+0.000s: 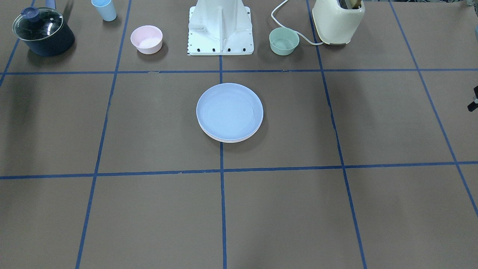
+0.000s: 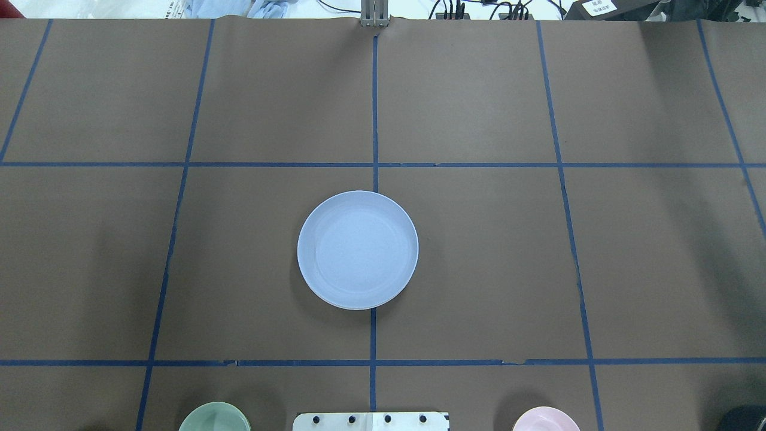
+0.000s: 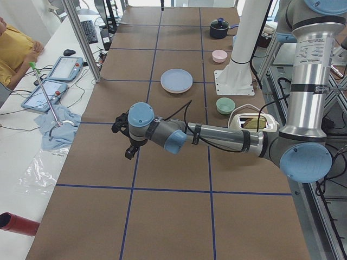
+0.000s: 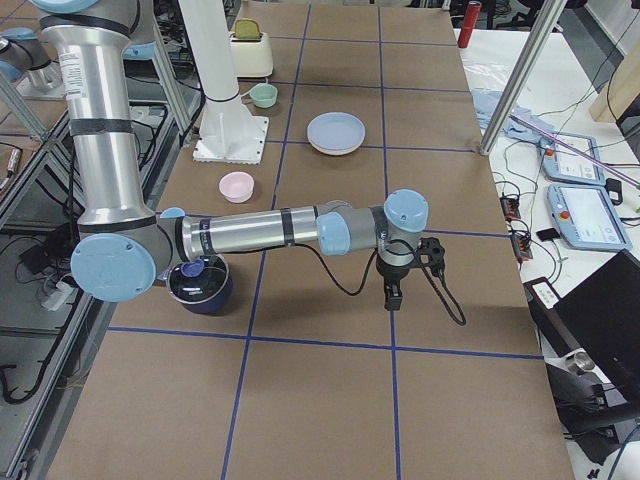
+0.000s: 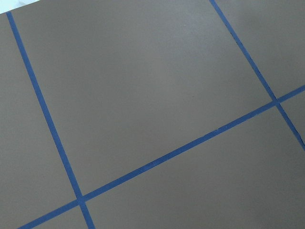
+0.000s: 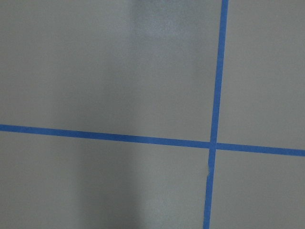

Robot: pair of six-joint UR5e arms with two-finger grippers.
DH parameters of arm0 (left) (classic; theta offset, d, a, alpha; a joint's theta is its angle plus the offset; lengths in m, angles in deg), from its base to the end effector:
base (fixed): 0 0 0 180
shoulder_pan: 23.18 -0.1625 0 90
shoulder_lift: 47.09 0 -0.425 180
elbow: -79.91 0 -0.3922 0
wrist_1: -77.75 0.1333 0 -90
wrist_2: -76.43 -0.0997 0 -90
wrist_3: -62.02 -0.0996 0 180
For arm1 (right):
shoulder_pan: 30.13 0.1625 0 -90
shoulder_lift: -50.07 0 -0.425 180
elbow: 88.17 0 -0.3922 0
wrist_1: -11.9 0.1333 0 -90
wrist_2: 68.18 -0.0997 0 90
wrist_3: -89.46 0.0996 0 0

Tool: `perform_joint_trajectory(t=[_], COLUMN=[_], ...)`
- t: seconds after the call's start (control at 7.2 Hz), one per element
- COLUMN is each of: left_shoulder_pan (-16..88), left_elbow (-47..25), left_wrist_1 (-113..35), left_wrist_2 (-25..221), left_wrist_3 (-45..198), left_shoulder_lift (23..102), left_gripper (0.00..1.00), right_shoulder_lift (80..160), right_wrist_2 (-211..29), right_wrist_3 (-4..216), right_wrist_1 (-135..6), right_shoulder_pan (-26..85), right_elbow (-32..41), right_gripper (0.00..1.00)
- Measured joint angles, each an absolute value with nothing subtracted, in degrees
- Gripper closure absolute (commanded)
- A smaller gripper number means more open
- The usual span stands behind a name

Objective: Stack three plates with pink and blue

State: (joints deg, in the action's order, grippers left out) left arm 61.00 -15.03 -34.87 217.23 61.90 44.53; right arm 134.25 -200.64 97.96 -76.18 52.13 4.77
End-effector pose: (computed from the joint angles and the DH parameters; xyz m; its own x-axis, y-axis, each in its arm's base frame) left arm -0.0032 -0.5224 0.5489 0.5903 0.4418 -0.6756 -0.0898 0.8677 0.4890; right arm -0.0076 -0.5463 0.5793 0.7259 -0.0769 0.6835 0.0253 0.9960 0.0852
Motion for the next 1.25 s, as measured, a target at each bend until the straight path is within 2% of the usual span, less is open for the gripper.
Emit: perform_joint_trajectory(t=[1.25], left_shoulder_pan=[63.1], left_elbow=[-15.5], left_wrist_1=[-34.9], left_wrist_2=[217.1], left_wrist_3=[61.6], left_shoulder_lift=[41.5], left_gripper=[0.00], right_shoulder_lift=[136.4], right_wrist_2=[-203.4], right_wrist_3=[97.8], right_wrist_1=[-76.5], right_shoulder_pan=[52.6], right_elbow=[7.9], right_gripper=[0.00])
